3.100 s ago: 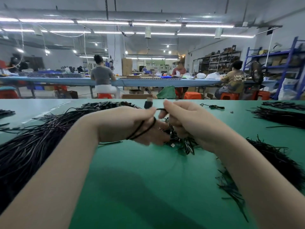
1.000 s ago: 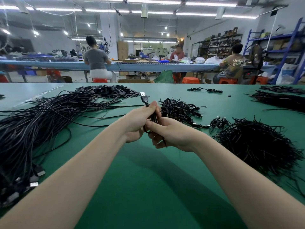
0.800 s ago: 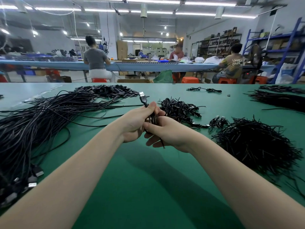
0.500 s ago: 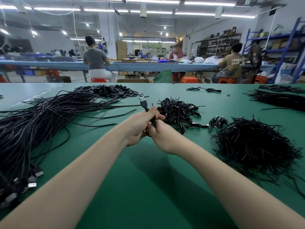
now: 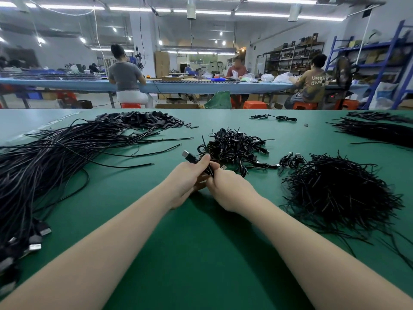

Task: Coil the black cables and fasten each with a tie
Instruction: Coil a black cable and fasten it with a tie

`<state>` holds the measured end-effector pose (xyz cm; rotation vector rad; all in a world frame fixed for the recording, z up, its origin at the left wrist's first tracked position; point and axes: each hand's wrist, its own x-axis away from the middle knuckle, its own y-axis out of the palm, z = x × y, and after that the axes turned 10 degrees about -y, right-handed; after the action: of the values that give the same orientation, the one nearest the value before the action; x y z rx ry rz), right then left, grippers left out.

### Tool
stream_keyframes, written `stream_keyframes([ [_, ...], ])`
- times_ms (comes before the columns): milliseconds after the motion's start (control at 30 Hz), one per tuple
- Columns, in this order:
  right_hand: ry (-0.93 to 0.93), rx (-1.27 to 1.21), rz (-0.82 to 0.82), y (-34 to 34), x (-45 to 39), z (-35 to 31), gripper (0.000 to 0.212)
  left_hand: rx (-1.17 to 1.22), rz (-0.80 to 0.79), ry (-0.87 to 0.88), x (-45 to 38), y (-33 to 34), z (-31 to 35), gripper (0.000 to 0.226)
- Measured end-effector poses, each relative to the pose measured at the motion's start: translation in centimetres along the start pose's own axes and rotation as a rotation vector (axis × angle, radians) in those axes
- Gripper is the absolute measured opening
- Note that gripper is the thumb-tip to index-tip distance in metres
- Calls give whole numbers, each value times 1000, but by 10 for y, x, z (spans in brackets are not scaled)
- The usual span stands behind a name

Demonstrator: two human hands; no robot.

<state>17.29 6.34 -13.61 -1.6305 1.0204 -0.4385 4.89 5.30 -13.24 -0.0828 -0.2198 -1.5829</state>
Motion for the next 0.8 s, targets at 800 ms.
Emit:
stream_keyframes([
  [800,-85,205,-219,-36,-1,6,17,-1506,387,862,2,-18,-12,20],
])
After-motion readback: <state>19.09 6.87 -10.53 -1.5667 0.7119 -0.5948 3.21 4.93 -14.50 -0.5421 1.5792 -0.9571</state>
